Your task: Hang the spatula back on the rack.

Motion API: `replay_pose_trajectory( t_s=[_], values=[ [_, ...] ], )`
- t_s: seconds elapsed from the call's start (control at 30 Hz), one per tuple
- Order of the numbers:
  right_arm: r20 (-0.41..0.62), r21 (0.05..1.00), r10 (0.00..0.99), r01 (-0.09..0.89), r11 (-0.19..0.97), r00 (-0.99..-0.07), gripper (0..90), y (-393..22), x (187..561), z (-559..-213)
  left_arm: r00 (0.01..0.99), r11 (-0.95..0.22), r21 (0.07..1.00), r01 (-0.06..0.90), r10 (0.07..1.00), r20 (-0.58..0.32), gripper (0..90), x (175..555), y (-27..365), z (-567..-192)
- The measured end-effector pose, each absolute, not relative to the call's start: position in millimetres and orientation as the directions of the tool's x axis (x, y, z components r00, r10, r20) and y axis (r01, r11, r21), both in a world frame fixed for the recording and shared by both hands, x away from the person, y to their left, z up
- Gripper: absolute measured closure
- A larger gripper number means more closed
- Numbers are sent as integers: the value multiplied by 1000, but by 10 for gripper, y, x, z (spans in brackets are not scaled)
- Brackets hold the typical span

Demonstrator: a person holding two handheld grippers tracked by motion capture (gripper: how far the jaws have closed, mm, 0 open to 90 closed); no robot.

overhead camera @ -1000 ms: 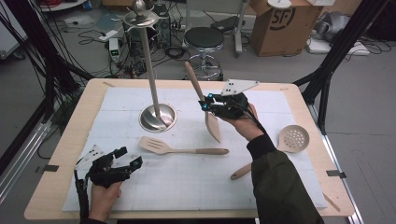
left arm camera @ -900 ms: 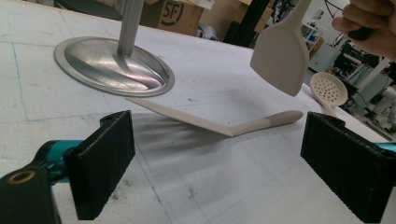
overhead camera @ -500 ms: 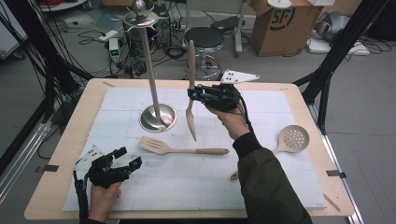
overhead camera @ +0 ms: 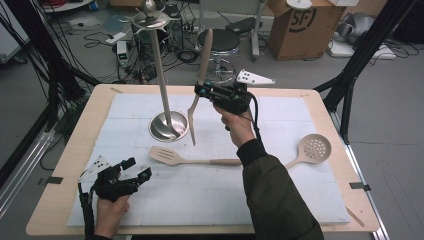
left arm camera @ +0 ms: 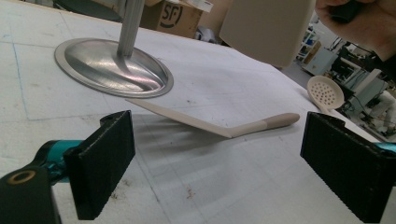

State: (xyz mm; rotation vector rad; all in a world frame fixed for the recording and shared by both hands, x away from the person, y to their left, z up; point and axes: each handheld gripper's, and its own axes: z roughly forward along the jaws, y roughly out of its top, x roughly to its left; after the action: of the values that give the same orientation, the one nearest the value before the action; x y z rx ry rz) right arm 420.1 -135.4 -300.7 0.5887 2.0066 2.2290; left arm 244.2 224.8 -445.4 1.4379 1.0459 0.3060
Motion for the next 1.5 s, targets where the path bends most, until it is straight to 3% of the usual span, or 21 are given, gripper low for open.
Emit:
replay_pose_trajectory(
  t_s=[0.67, 1.5],
  values=[
    [299, 947, 276, 248, -204, -913, 787, -974, 4444, -3043, 560, 201, 890, 408, 715, -418, 106, 2451, 2230, -4457],
    [267, 963, 409, 252, -90, -873, 787, -815, 4746, -2986, 554, 201, 888, 413, 719, -420, 108, 2438, 2245, -4465]
  ],
)
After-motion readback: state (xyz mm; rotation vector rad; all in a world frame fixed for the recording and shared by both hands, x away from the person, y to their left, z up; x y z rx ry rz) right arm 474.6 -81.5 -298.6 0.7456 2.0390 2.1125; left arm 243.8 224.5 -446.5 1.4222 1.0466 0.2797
